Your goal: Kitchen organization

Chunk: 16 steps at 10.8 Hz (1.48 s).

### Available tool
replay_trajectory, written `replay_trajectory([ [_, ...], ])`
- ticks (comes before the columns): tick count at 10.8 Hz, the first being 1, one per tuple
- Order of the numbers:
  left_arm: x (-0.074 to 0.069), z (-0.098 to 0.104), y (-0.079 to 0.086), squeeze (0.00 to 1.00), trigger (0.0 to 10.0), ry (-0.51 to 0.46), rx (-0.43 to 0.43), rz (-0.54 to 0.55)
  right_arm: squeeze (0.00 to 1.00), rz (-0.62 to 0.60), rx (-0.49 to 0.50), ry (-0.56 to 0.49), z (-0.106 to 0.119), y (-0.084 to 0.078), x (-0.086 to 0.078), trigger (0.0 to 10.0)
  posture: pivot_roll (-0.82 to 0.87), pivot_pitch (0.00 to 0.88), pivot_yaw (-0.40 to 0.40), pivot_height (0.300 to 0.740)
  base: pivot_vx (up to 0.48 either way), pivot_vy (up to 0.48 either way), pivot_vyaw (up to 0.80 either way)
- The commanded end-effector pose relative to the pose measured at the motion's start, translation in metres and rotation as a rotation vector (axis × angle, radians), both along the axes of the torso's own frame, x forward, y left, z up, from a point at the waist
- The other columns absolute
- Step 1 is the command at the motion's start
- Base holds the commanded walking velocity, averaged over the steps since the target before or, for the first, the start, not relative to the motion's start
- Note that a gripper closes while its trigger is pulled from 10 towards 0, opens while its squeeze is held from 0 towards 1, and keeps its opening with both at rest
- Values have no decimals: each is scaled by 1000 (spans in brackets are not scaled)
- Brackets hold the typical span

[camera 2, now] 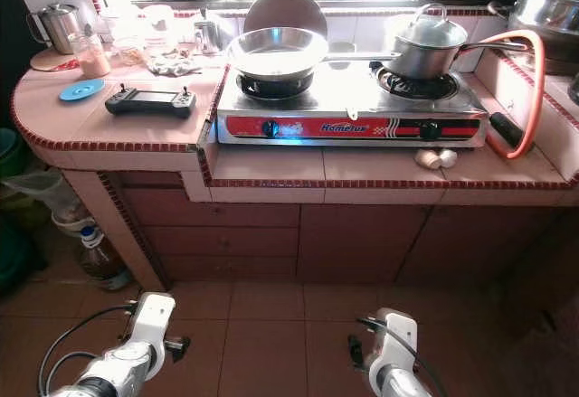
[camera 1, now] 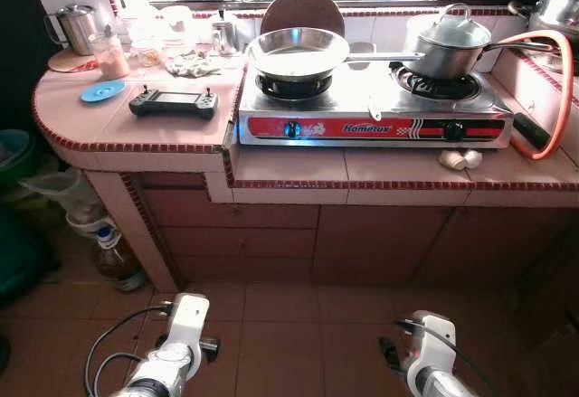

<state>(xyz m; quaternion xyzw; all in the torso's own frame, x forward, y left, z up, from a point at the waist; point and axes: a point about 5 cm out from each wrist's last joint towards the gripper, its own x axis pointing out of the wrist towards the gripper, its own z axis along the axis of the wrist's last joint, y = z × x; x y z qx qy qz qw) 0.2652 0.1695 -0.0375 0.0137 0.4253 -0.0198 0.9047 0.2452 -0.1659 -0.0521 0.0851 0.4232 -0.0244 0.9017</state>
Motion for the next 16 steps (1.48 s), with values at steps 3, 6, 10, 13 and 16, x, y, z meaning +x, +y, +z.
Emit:
replay_trajectory([
  [3, 18, 14, -30, 0, 10000, -73, -96, -47, 0, 8, 13, -80, 24, 11, 32, 10000, 214, 0, -175, 740, 0, 0, 0],
  [6, 20, 15, -30, 0, 10000, -79, -75, -74, 0, -1, 15, -70, 25, 13, 34, 10000, 211, 0, -169, 740, 0, 0, 0],
  [10, 20, 16, -24, 0, 10000, -84, 6, -155, 0, -76, -104, -94, 25, -14, 31, 10000, 220, 0, -86, 740, 0, 0, 0],
  [13, 18, 16, -10, 0, 10000, -82, 114, -281, 0, -117, -81, -62, 10, -28, 9, 10000, 210, 0, -4, 740, 0, 0, 0],
  [16, 18, 16, -2, 0, 10000, -100, 192, -325, 0, -143, -33, -4, -7, -23, -16, 10000, 190, 0, 24, 740, 0, 0, 0],
])
